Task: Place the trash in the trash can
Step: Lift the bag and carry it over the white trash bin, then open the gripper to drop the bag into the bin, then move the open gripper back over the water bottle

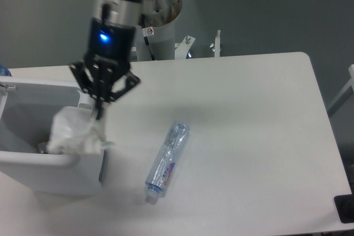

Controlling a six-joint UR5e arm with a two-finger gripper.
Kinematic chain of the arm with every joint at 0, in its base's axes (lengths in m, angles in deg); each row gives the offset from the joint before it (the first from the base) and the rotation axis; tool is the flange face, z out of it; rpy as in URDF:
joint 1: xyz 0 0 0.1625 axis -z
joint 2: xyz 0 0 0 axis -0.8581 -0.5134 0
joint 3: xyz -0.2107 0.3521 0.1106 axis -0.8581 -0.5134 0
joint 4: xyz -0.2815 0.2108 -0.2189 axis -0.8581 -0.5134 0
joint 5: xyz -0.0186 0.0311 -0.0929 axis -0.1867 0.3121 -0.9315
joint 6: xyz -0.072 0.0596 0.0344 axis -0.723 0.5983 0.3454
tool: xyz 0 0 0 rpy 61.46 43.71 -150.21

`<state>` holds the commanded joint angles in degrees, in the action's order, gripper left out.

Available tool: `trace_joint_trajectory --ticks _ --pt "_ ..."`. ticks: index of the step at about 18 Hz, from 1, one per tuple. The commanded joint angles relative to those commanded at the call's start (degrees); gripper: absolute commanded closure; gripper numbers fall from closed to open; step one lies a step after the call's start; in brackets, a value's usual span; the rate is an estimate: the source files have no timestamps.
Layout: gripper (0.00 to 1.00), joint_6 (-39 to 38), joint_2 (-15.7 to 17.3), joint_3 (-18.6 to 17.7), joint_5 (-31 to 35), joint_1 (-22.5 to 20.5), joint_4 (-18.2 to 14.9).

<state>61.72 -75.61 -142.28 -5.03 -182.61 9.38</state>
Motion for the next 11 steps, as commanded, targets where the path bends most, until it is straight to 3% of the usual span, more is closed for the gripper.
trace_joint_trajectory --ticks 1,2,3,4,6,11 --pt "0.93 -0.18 -0.09 -0.26 0.09 0.97 0.00" --pt "0.81 -0.10 -0.17 -0.35 0.09 1.50 0.00" --pt "0.49 0.34 -0.44 -0.35 0.09 2.03 0.00" --pt "0.27 0.69 -0.61 -0.27 0.09 2.29 0.09" --pt "0.14 0.70 -0.62 -0.26 0.09 2.56 0.09" --pt "0.02 -0.09 -0.70 0.26 0.26 2.56 0.17"
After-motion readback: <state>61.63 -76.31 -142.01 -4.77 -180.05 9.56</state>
